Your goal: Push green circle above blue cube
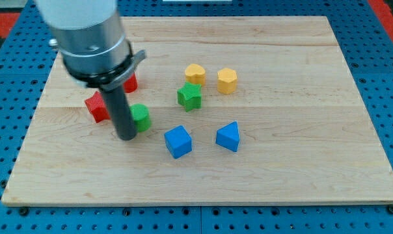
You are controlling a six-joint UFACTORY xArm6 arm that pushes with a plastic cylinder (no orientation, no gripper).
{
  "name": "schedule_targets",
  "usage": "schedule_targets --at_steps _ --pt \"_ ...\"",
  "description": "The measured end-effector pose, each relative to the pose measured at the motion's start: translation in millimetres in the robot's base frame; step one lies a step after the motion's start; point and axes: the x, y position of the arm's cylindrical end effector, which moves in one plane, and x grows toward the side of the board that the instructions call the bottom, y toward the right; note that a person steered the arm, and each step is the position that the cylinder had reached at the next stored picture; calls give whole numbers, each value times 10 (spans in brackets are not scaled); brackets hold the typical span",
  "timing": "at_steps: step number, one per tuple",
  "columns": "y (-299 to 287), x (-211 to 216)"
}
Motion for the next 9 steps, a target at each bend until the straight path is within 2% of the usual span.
schedule_targets --at_steps 1,2,4,5,6,7,9 --pt "-335 -12" --pt "-366 -132" --pt "218 -201" --pt "760 -7" --pt "576 37" --pt "42 -143" --pt "251 -764"
